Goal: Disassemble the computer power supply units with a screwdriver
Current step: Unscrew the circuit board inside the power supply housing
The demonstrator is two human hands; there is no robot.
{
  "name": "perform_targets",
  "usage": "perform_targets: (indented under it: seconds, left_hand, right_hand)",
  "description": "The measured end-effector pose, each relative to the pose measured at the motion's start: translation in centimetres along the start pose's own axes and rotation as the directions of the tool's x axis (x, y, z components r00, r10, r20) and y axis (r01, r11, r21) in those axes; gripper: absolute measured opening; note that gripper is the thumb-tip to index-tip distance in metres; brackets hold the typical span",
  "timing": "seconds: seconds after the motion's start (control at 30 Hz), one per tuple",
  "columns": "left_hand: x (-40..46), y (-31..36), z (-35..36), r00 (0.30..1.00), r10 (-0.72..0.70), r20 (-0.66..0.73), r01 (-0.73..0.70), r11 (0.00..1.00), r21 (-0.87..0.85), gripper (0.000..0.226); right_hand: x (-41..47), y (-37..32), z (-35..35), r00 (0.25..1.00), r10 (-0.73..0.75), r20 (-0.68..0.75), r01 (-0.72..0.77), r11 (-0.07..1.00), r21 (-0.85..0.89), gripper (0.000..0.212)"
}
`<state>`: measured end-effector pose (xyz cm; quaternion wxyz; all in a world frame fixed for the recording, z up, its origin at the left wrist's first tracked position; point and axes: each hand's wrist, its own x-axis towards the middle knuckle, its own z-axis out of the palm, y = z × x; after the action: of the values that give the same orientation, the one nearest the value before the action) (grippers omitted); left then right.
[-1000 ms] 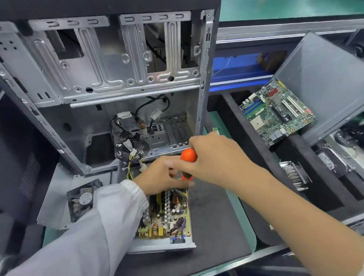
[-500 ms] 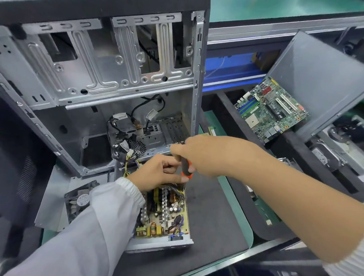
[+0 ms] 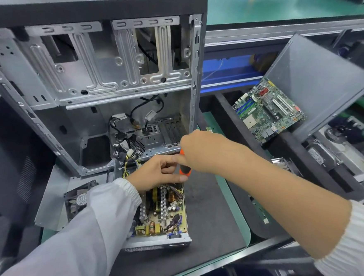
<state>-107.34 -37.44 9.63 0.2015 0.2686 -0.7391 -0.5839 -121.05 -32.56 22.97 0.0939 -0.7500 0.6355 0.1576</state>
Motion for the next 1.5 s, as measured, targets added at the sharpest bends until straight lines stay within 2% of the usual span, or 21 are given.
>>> perform_targets:
  seconds: [0.1,0.17,0.3,0.43,0.53,0.6,0.63,0.7,0.73,0.8,0.83,0.9,1.0,1.07,1.17,1.3,1.37,1.43,1.47,1.5]
  left_hand:
    - [0.0,-0.2,-0.2,1.000,-0.027,-0.012,0.027,0.999,-0.026,0.035]
    - [0.1,-0.3,-0.1,0.997,-0.055,-0.050,0.054,0.998,-0.027,0.033]
    - [0.1,0.2,0.1,0.998,-0.058,-0.022,0.057,0.998,-0.031,0.012]
    - [0.0,0.0,0.2,1.000,-0.023,-0.007,0.023,0.998,-0.054,0.025]
    - [0.1,-0.3,0.2,0.998,-0.035,-0.058,0.035,0.999,0.005,0.012]
    - [0.1,-0.6,0.3,0.994,-0.021,-0.103,0.027,0.998,0.056,0.027]
    - [0.0,-0.8,0.4,0.993,-0.014,-0.119,0.020,0.998,0.054,0.027]
    - [0.0,-0.8,0.6,0.993,0.005,-0.122,-0.003,1.000,0.018,0.019]
    - [0.1,-0.8,0.7,0.992,0.014,-0.124,-0.012,1.000,0.023,0.021]
    - [0.1,-0.6,0.9,0.992,0.023,-0.122,-0.014,0.997,0.077,0.036]
    - [0.0,-0.7,0.8,0.992,0.015,-0.124,-0.005,0.997,0.081,0.042]
    - [0.0,-0.7,0.4,0.995,-0.006,-0.101,0.014,0.997,0.076,0.038]
    - [-0.1,-0.3,0.0,1.000,-0.008,-0.030,0.010,0.999,0.049,0.012]
    - [0.1,-0.3,0.0,1.000,-0.019,-0.021,0.019,1.000,-0.001,0.021]
    - [0.3,-0.6,0.1,1.000,-0.023,0.001,0.023,1.000,-0.006,0.030]
    - [0.4,-0.8,0.5,1.000,0.012,0.005,-0.012,1.000,-0.012,0.019]
    - [0.4,-1.0,0.6,1.000,-0.002,-0.007,0.002,0.998,-0.066,0.020]
    - [0.2,-1.1,0.5,0.999,0.011,-0.049,-0.013,0.999,-0.050,0.025]
    - [0.2,-1.3,0.6,0.998,0.016,-0.065,-0.018,0.999,-0.033,0.025]
    - [0.2,-1.3,0.7,0.997,0.025,-0.071,-0.026,1.000,-0.012,0.024]
  right_hand:
    - [-0.2,0.6,-1.0,0.990,-0.041,0.135,0.056,0.993,-0.107,0.016]
    - [-0.2,0.9,-1.2,0.979,-0.075,0.192,0.108,0.979,-0.170,0.026]
    - [0.2,0.8,-1.4,0.974,-0.100,0.202,0.124,0.986,-0.108,0.036]
    - [0.2,0.5,-1.6,0.965,-0.138,0.224,0.180,0.968,-0.177,0.045]
    - [0.0,0.3,-1.0,0.961,-0.191,0.202,0.230,0.953,-0.197,0.042]
    - [-0.1,0.1,-0.9,0.957,-0.220,0.191,0.255,0.948,-0.190,0.034]
    - [-0.2,0.1,-1.1,0.956,-0.216,0.200,0.250,0.955,-0.160,0.029]
    - [0.2,0.1,-1.5,0.960,-0.127,0.249,0.134,0.991,-0.013,0.037]
    - [0.7,0.0,-1.5,0.962,-0.073,0.264,0.066,0.997,0.034,0.040]
    - [1.5,-0.4,-1.6,0.961,-0.008,0.277,0.004,1.000,0.015,0.034]
    - [1.9,-0.7,-1.6,0.957,0.004,0.289,-0.002,1.000,-0.007,0.030]
    - [2.2,-1.0,-1.9,0.941,-0.004,0.340,0.029,0.997,-0.069,0.026]
    - [1.9,-0.5,-2.0,0.919,-0.044,0.392,0.125,0.975,-0.183,0.035]
    - [1.5,0.0,-1.5,0.911,-0.071,0.405,0.177,0.956,-0.232,0.036]
    - [1.0,0.6,-0.7,0.923,-0.146,0.357,0.272,0.902,-0.335,0.022]
    - [0.4,0.6,-0.3,0.927,-0.304,0.218,0.374,0.766,-0.523,0.041]
    - [0.0,0.2,0.1,0.864,-0.488,0.122,0.452,0.648,-0.613,0.041]
    - [-0.3,-0.2,0.4,0.788,-0.605,0.113,0.502,0.525,-0.688,0.038]
    - [-0.5,-0.2,0.5,0.796,-0.593,0.121,0.500,0.531,-0.684,0.039]
    - [-0.5,-0.4,0.4,0.841,-0.528,0.119,0.482,0.631,-0.609,0.042]
